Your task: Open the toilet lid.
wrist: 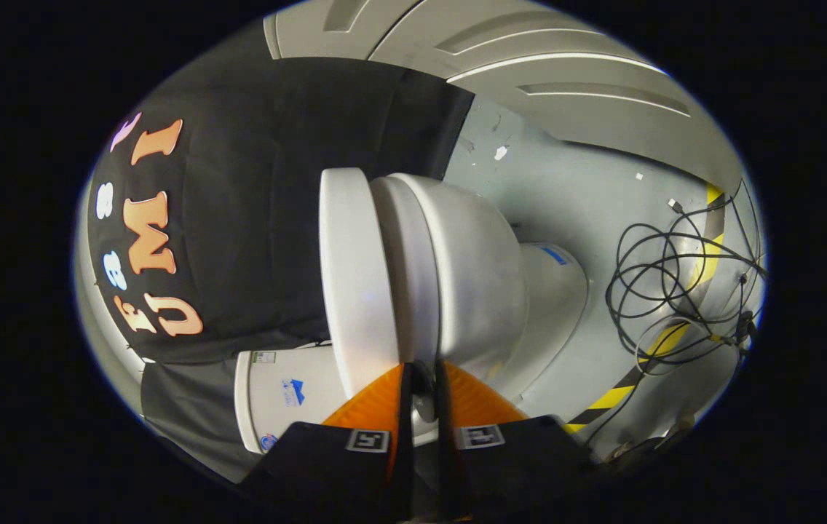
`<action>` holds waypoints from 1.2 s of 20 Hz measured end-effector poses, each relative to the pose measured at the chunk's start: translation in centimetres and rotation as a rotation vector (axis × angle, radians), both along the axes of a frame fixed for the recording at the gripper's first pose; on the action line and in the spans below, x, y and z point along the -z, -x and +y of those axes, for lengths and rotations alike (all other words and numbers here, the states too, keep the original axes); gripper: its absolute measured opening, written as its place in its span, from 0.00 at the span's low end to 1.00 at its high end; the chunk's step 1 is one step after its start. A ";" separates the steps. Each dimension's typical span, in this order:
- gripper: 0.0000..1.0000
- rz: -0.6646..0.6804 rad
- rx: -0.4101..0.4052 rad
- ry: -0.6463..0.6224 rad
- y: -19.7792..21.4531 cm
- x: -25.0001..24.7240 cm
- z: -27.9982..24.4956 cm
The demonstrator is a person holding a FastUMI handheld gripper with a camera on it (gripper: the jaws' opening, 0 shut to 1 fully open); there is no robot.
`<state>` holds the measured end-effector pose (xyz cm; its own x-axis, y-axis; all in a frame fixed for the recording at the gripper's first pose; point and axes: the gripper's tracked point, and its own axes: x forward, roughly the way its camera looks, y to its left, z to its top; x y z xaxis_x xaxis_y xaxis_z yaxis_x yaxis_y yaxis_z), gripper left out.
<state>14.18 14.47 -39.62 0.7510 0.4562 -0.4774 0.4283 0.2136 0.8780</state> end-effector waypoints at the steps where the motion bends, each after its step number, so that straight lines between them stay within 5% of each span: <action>1: 0.17 -0.004 -0.001 0.007 -0.1 0.0 0.6; 4: 0.08 -0.038 -0.023 0.052 0.2 -0.4 0.5; 24: 0.08 -0.023 -0.015 0.056 0.2 -0.5 0.6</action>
<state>14.03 15.08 -39.11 0.7550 0.4406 -0.4856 0.4047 0.2695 0.8738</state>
